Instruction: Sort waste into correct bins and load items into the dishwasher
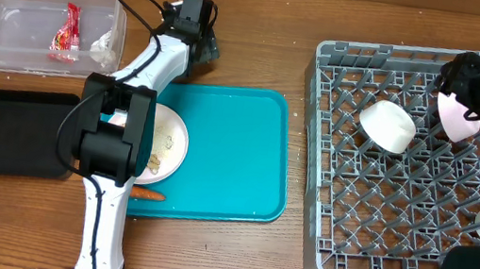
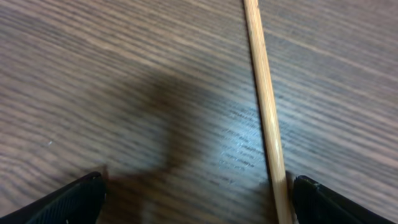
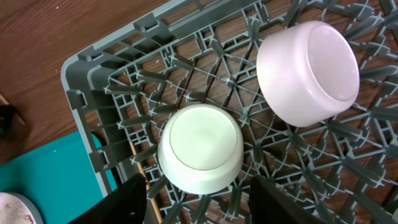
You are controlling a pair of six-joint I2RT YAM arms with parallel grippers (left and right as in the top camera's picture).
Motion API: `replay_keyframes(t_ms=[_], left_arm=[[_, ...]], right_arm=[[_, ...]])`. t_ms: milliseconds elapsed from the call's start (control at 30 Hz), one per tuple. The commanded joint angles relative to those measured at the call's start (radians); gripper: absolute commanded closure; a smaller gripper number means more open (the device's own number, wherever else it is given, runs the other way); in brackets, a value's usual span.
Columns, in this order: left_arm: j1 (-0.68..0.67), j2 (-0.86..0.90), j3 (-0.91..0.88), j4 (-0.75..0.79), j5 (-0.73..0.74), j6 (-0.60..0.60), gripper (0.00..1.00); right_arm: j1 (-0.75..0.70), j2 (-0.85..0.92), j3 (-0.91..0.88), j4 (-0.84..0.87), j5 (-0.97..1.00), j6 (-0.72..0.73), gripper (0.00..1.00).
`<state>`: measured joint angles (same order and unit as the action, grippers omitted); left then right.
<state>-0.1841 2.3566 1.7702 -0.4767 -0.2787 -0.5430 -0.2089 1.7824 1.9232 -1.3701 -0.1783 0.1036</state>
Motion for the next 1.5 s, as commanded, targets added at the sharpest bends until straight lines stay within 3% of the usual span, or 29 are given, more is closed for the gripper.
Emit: replay_keyframes(t_ms=[0,200,367,467,633,867,1467], left_arm=[[-0.006,0.053,-0.027,-0.061,0.028,-0.003,0.02],[-0.005,0.053,-0.027,-0.168,0.028,-0.003,0.04],[-0.005,0.051,-0.024,-0.258,0.029,-0.003,0.22],[-0.005,0.051,-0.015,-0.229,0.045,-0.003,0.27],[-0.005,0.051,0.001,-0.112,0.138,-0.003,0.54],[-0.006,0.052,0.001,-0.011,0.194,-0.014,0.60],[-0.006,0.060,0.000,-0.091,0.169,-0.067,0.96]], right_arm=[[0.000,0.002,0.021,0.003,-0.007,-0.007,0.45],[0.000,0.002,0.021,0.000,-0.006,-0.007,0.44],[0.000,0.002,0.021,0.000,-0.006,-0.007,0.44],[0.000,0.002,0.021,0.001,-0.006,-0.007,0.44],[0.000,0.002,0.021,0.001,-0.006,-0.007,0.44],[0.000,0.002,0.021,-0.002,-0.006,-0.007,0.44],[0.000,0.002,0.021,-0.001,-0.006,-0.007,0.44]])
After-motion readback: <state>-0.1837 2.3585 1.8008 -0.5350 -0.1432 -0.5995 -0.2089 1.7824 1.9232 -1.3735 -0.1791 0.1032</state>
